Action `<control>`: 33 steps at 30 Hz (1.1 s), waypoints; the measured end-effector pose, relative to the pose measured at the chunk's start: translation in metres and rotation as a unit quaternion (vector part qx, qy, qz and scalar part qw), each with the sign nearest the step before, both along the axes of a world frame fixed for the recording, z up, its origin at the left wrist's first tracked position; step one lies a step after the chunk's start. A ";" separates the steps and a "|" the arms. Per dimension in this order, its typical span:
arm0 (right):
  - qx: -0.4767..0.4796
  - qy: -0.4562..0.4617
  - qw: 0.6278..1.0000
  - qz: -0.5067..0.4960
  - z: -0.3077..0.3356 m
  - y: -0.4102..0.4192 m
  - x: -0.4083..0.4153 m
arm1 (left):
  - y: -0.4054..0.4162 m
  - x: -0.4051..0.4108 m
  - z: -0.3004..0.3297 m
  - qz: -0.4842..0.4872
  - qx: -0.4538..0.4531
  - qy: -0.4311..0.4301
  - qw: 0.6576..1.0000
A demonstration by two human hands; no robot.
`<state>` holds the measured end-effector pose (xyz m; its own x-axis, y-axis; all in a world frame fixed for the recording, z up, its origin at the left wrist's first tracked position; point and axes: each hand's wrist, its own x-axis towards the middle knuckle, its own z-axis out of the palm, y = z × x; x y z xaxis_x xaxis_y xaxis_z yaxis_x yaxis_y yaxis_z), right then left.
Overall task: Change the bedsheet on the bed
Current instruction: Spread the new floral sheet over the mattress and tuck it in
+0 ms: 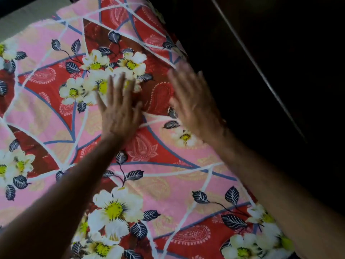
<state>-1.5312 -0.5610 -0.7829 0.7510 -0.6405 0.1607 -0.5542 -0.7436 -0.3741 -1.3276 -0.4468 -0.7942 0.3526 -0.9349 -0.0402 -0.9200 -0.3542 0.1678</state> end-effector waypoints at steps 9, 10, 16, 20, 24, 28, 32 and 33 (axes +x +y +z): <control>0.021 0.135 0.957 -0.256 -0.023 0.079 -0.077 | 0.028 0.001 -0.007 -0.140 0.060 -0.009 0.988; 0.040 0.136 0.942 -0.304 -0.021 0.076 -0.076 | 0.036 -0.010 -0.007 -0.180 0.061 -0.018 0.982; 0.000 0.196 0.979 -0.063 0.009 0.213 -0.110 | 0.098 -0.078 -0.017 -0.358 0.030 -0.048 0.932; 0.027 0.232 0.972 -0.014 0.018 0.312 -0.151 | 0.097 -0.079 -0.018 -0.354 0.034 -0.033 0.934; 0.054 0.198 0.971 -0.124 0.019 0.356 -0.189 | 0.084 -0.108 -0.007 -0.329 0.071 -0.016 0.941; 0.139 -0.018 0.874 -0.464 -0.009 0.383 -0.218 | 0.080 -0.170 -0.004 -0.431 0.059 -0.053 0.899; 0.345 -0.370 0.518 -0.690 -0.058 0.404 -0.232 | 0.095 -0.254 -0.002 -0.580 0.027 -0.068 0.811; 0.361 -0.404 0.449 -0.710 -0.068 0.413 -0.230 | 0.099 -0.272 0.001 -0.600 0.025 -0.070 0.796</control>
